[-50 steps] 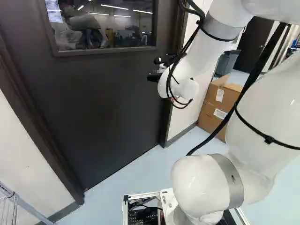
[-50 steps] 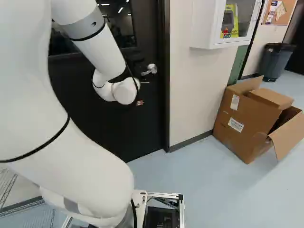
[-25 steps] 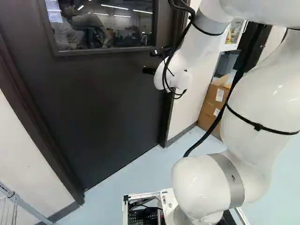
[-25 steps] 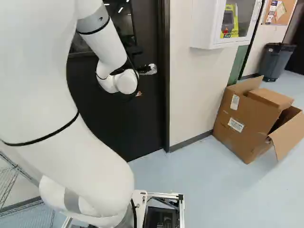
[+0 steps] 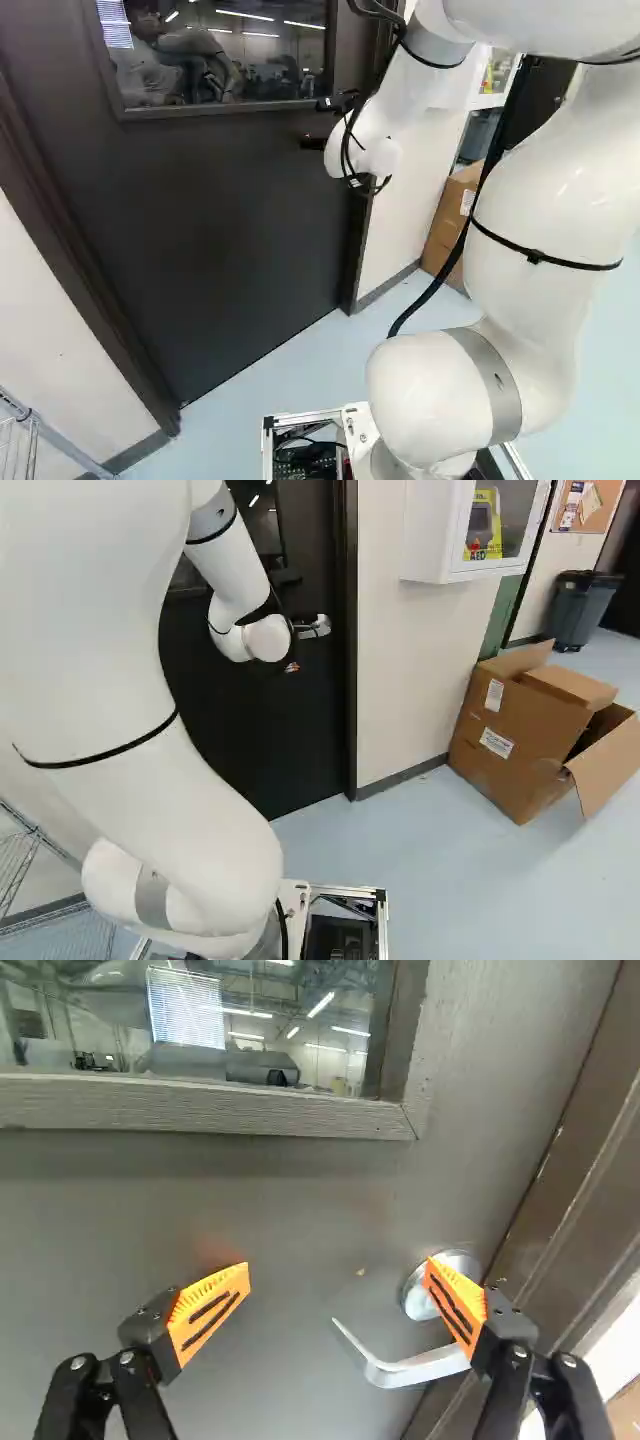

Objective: Open the door and move inside

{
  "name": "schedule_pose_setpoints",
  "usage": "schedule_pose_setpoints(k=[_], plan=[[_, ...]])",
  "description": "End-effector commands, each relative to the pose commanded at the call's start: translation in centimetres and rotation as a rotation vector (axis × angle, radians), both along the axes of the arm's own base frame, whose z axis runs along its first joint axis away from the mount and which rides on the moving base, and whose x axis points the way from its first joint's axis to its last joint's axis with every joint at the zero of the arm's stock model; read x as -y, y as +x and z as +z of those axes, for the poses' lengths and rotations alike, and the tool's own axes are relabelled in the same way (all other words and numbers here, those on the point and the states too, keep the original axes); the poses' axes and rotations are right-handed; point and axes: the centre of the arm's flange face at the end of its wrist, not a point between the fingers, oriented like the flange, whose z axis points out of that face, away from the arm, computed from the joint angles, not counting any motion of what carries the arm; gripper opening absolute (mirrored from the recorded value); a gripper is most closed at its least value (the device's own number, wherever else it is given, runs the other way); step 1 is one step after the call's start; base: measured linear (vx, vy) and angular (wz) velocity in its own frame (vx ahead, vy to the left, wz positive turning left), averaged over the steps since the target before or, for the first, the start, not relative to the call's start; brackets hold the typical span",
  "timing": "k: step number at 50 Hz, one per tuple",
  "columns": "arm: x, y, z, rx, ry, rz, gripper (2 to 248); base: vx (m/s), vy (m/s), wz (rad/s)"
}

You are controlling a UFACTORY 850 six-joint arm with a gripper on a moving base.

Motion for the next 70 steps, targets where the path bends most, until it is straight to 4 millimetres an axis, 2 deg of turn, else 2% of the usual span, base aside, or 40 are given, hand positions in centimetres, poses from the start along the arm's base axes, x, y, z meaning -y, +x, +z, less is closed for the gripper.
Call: schedule_pose_setpoints(k=[70], plan=[[-0.1,0.8,-7.2,-0.143,-0.001,0.002,247,0.000,0.000,0.000]])
